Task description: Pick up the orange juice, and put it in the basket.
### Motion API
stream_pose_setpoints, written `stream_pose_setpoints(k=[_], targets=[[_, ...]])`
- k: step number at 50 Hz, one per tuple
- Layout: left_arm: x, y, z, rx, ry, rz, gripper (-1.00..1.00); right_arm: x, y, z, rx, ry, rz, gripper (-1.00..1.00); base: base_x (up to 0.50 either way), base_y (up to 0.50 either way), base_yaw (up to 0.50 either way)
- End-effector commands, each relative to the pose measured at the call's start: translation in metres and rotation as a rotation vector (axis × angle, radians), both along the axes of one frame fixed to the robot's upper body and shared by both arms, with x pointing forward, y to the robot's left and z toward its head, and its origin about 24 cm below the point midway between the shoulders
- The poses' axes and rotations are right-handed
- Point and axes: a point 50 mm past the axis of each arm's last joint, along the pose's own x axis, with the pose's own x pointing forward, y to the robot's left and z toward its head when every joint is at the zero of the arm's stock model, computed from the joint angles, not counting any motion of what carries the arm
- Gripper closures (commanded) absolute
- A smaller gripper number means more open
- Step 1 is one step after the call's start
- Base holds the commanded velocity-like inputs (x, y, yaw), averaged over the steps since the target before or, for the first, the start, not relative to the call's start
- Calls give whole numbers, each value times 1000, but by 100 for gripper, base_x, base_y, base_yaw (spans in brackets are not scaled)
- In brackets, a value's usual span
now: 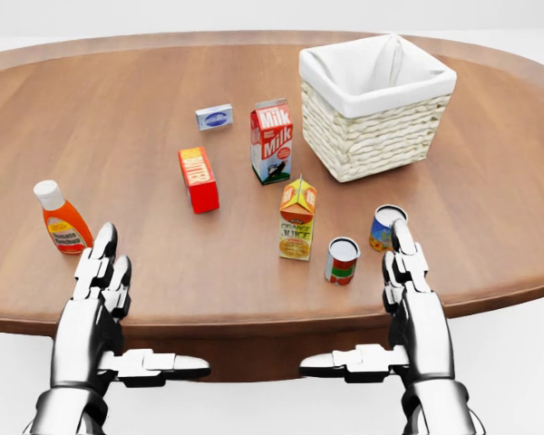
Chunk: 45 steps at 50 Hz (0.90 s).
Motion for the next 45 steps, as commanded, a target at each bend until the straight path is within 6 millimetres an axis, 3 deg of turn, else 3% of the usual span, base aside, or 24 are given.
stream_pose_setpoints(k=[1,25,36,45], targets=[[-8,8,39,35,-150,-34,-100,-14,2,45,-8,-194,15,-100,0,0,0],[-13,10,60,143,-234,-49,-100,-31,-4,80,10,-349,68,-100,0,0,0],[-17,4,60,191,-234,-79,-100,-35,-2,79,28,-347,91,-100,0,-47,0],[-24,7,64,201,-249,-91,-100,-43,3,84,20,-366,110,-100,0,-5,0]])
